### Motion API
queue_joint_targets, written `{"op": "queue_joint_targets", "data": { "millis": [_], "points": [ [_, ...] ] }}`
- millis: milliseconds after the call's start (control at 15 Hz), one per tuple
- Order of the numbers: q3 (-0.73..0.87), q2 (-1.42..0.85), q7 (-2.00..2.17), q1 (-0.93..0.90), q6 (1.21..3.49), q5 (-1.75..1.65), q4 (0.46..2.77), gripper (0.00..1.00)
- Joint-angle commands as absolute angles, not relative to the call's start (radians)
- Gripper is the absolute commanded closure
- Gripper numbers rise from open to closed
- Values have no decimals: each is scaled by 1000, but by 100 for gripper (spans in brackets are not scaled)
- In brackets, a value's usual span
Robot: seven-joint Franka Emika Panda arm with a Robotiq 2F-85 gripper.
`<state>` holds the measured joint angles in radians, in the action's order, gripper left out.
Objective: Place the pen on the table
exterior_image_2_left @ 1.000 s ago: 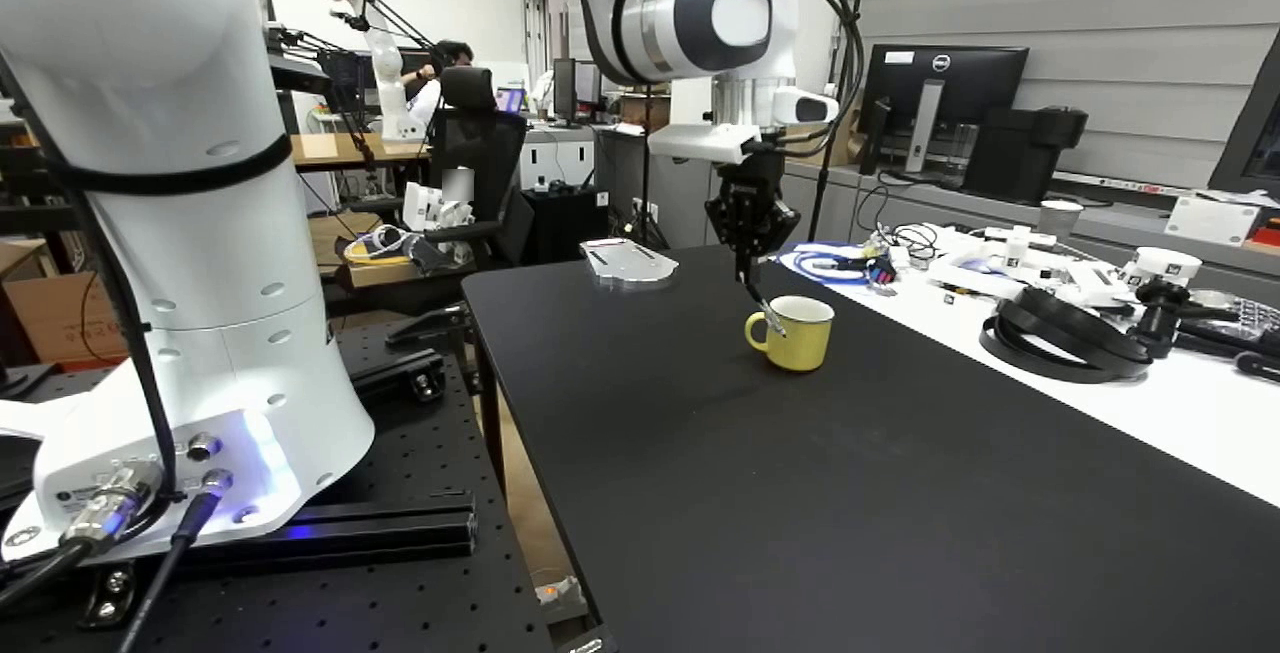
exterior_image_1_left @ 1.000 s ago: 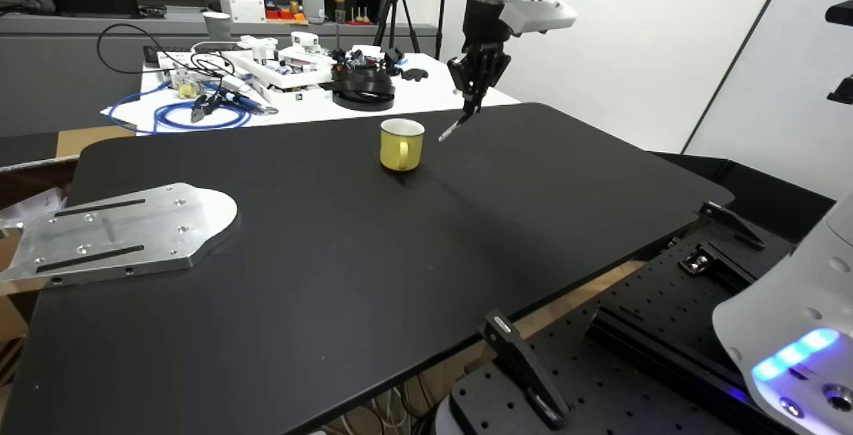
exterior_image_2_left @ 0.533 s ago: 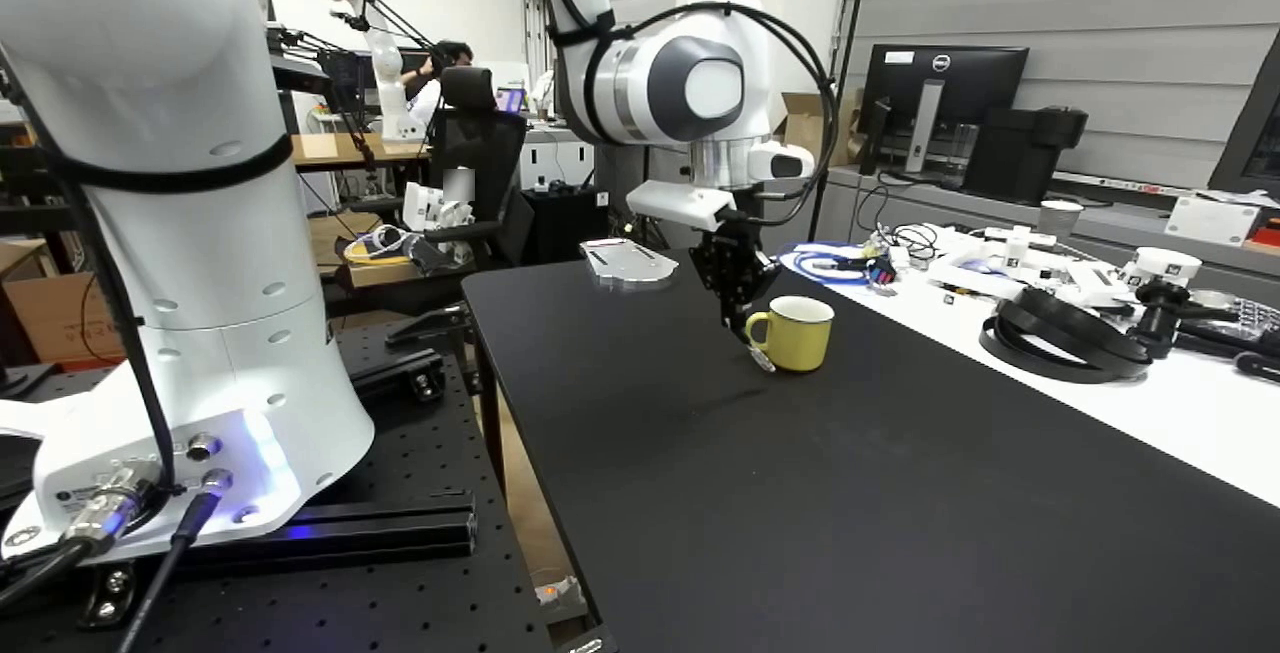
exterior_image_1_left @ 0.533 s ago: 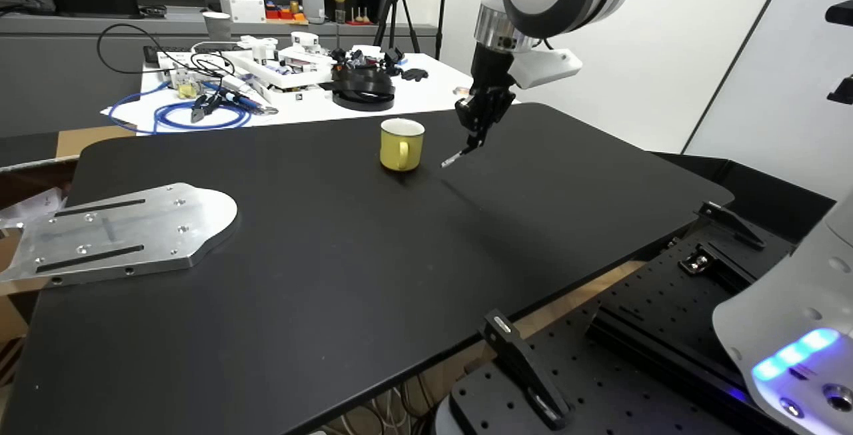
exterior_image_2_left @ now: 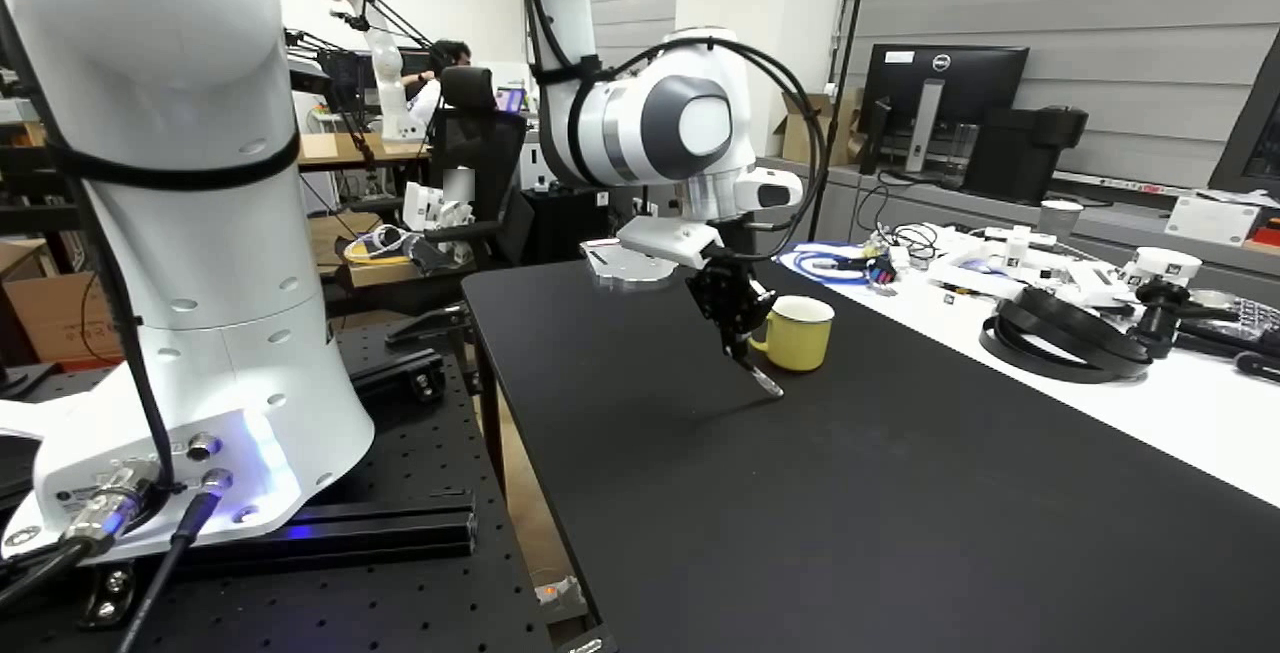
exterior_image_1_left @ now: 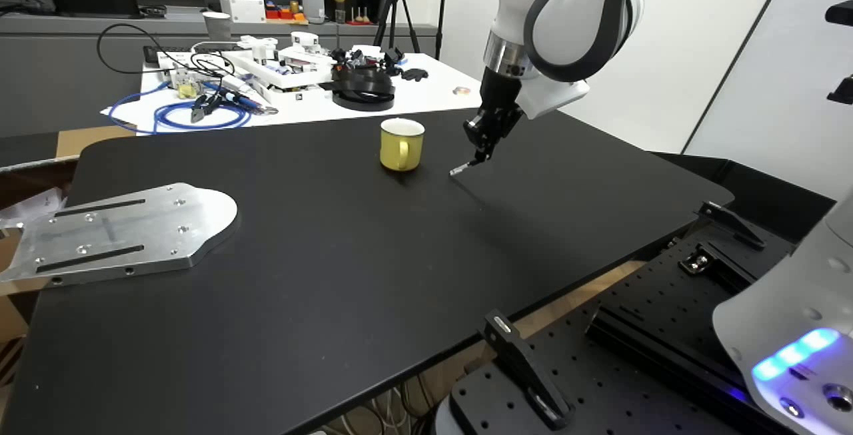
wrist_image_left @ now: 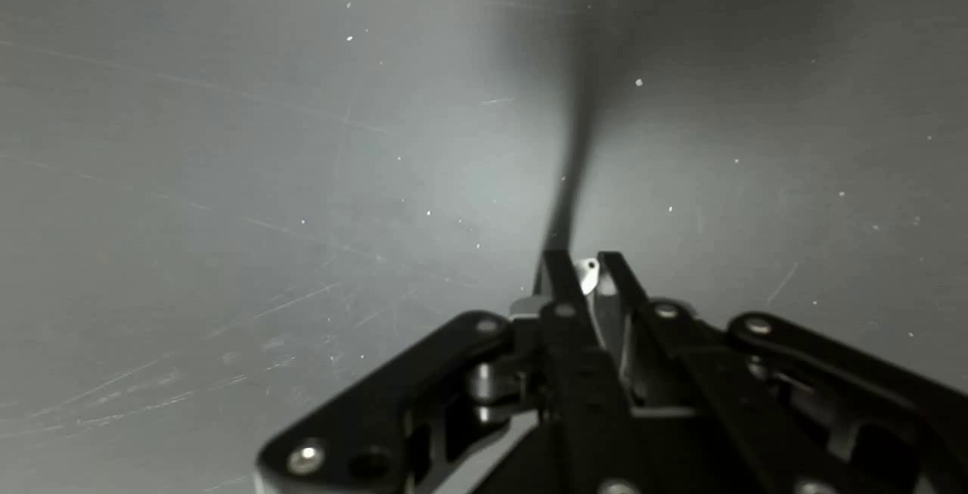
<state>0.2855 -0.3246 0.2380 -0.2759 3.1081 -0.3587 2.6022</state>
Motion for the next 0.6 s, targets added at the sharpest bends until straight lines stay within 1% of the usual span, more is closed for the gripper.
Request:
{"op": "queue_joint_targets", "data": {
  "millis": [0,267,333,533],
  "points": [
    [293,-369,268,-293,3154,-341,2625,97],
    [250,-425,257,-261,3159,-309,2621,97],
    [238,-441,198,-265,3159,-232,2621,97],
    [171,-479,153,-213,3142,-141,2606,97]
  ]
}}
